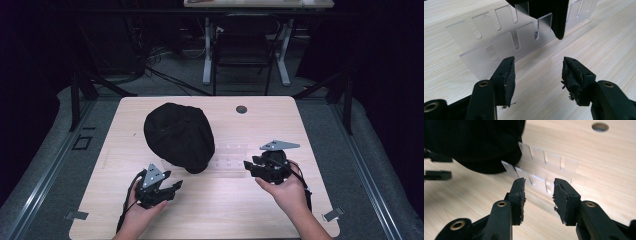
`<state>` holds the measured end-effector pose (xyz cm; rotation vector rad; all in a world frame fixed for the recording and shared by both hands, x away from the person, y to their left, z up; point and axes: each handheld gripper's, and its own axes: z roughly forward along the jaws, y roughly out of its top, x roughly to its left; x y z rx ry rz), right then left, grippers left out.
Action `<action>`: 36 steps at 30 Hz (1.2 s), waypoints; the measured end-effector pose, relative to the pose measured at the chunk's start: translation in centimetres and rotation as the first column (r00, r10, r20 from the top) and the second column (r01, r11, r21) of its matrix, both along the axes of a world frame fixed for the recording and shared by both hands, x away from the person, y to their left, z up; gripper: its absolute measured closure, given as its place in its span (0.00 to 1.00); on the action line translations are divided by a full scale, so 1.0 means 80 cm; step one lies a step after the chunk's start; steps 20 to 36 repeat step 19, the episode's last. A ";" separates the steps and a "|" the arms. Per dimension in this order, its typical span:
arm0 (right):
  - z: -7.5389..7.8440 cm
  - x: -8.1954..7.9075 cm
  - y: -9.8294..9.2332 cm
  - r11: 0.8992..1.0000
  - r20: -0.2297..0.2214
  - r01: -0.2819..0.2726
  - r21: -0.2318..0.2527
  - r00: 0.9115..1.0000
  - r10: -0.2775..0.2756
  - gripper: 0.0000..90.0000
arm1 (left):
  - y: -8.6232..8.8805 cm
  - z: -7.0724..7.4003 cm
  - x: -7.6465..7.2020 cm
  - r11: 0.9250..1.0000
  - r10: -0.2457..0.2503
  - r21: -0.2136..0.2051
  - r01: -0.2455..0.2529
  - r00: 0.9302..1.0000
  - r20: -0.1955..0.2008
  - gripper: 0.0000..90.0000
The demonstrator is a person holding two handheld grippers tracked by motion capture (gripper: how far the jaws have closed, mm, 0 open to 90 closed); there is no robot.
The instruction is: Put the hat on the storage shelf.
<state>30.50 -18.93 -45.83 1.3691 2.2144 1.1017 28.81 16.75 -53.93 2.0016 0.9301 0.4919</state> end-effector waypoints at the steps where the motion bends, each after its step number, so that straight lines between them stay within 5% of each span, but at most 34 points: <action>1: -0.007 -0.002 -0.002 1.000 0.001 0.007 -0.007 1.000 -0.007 0.67 | 0.001 0.000 0.000 1.000 -0.002 0.006 0.002 1.000 0.001 0.49; 14: -0.054 -0.018 -0.022 0.998 0.020 0.056 -0.010 0.998 -0.055 0.67 | 0.006 -0.002 0.000 1.000 0.010 -0.008 -0.010 1.000 0.008 0.49; 17: -0.063 -0.024 -0.030 0.997 0.044 0.078 0.021 0.996 -0.079 0.66 | 0.004 -0.003 -0.001 1.000 -0.001 -0.007 0.001 1.000 0.014 0.49; 36: -0.066 -0.027 -0.035 0.995 0.065 0.093 0.033 0.993 -0.095 0.66 | 0.002 -0.002 -0.001 1.000 -0.003 -0.010 0.003 1.000 0.018 0.50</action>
